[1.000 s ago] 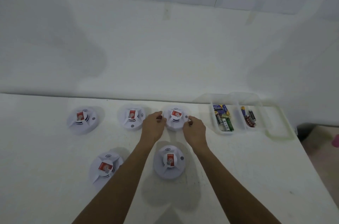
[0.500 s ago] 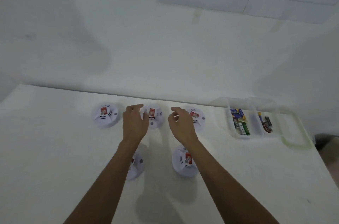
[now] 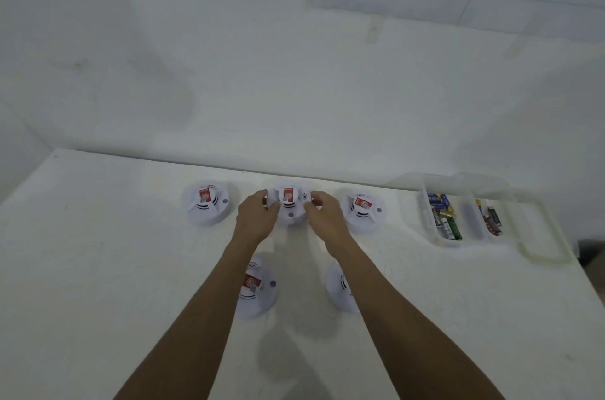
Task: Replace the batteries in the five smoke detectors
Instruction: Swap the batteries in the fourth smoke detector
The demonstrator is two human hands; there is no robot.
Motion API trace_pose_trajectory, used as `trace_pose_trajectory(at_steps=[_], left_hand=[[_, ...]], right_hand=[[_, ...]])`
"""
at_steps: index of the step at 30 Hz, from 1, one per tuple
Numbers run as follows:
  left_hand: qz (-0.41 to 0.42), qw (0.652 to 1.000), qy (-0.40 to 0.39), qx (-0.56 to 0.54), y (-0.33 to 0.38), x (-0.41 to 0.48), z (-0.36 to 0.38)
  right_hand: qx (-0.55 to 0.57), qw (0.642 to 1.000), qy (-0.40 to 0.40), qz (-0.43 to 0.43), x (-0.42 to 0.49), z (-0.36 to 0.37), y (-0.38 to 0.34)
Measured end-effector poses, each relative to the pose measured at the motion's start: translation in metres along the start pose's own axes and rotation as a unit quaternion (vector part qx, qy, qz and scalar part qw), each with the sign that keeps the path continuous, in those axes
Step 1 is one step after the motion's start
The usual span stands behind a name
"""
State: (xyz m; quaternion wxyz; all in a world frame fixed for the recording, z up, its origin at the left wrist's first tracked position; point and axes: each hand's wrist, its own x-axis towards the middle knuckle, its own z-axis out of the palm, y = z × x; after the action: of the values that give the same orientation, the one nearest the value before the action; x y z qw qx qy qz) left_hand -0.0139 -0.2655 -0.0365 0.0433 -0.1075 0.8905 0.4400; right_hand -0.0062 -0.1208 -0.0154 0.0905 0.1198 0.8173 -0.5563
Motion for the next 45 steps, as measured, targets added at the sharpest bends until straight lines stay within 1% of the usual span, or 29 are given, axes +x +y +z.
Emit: trace_pose_trajectory(at_steps=[2, 4, 6, 11, 16, 18, 21, 23, 25, 26, 28, 30, 32, 33, 35, 37, 38, 40, 43, 45], left_hand=[[0.002, 0.999, 0.007, -0.036, 0.008, -0.006, -0.007], [0.026, 0.997, 0.011, -0.067, 0.016, -0.012, -0.013], [0.042, 0.995, 0.017, -0.090, 0.026, -0.023, -0.019], [0.039, 0.981, 0.049, -0.182, 0.048, -0.068, -0.030], [0.045, 0.969, 0.022, -0.243, 0.061, -0.118, -0.037], [0.033, 0.955, -0.011, -0.293, 0.065, -0.139, -0.035], [0.006, 0.929, -0.057, -0.366, 0.068, -0.163, -0.029], [0.012, 0.910, -0.085, -0.407, 0.067, -0.176, -0.026], [0.008, 0.891, -0.082, -0.447, 0.072, -0.189, -0.028], [0.002, 0.885, -0.079, -0.459, 0.076, -0.197, -0.030], [0.006, 0.870, -0.123, -0.477, 0.083, -0.210, -0.031], [-0.006, 0.842, -0.160, -0.515, 0.090, -0.222, -0.035], [-0.032, 0.815, -0.163, -0.555, 0.092, -0.228, -0.039], [-0.032, 0.806, -0.172, -0.566, 0.092, -0.232, -0.039], [-0.036, 0.780, -0.198, -0.592, 0.092, -0.240, -0.040], [-0.044, 0.748, -0.220, -0.625, 0.090, -0.248, -0.040], [-0.048, 0.732, -0.225, -0.642, 0.089, -0.251, -0.040], [-0.054, 0.716, -0.235, -0.655, 0.085, -0.255, -0.039], [-0.065, 0.689, -0.269, -0.669, 0.078, -0.260, -0.043], [-0.065, 0.677, -0.291, -0.673, 0.075, -0.263, -0.045]], right_hand=[[0.084, 0.996, 0.019, 0.010, -0.004, -0.002, -0.003], [0.155, 0.987, 0.040, 0.008, -0.010, -0.008, -0.009], [0.202, 0.978, 0.047, 0.000, -0.019, -0.016, -0.017], [0.267, 0.963, 0.022, -0.040, -0.063, -0.039, -0.031], [0.279, 0.957, 0.008, -0.083, -0.115, -0.060, -0.030], [0.249, 0.962, 0.006, -0.110, -0.136, -0.063, -0.026], [0.140, 0.979, 0.032, -0.142, -0.163, -0.061, -0.020], [0.099, 0.983, 0.038, -0.150, -0.180, -0.060, -0.016], [0.072, 0.984, 0.041, -0.160, -0.197, -0.060, -0.012], [0.053, 0.981, 0.046, -0.181, -0.206, -0.060, -0.010], [0.010, 0.965, 0.072, -0.251, -0.223, -0.060, -0.009], [-0.012, 0.952, 0.092, -0.291, -0.236, -0.063, -0.011], [-0.012, 0.947, 0.100, -0.305, -0.248, -0.067, -0.015], [-0.014, 0.944, 0.112, -0.310, -0.253, -0.069, -0.016], [-0.038, 0.939, 0.147, -0.308, -0.263, -0.071, -0.017], [-0.068, 0.937, 0.159, -0.302, -0.273, -0.071, -0.019], [-0.084, 0.936, 0.155, -0.304, -0.277, -0.072, -0.020], [-0.144, 0.922, 0.136, -0.332, -0.286, -0.078, -0.023], [-0.265, 0.882, 0.087, -0.380, -0.294, -0.090, -0.026], [-0.305, 0.861, 0.078, -0.399, -0.294, -0.097, -0.026]])
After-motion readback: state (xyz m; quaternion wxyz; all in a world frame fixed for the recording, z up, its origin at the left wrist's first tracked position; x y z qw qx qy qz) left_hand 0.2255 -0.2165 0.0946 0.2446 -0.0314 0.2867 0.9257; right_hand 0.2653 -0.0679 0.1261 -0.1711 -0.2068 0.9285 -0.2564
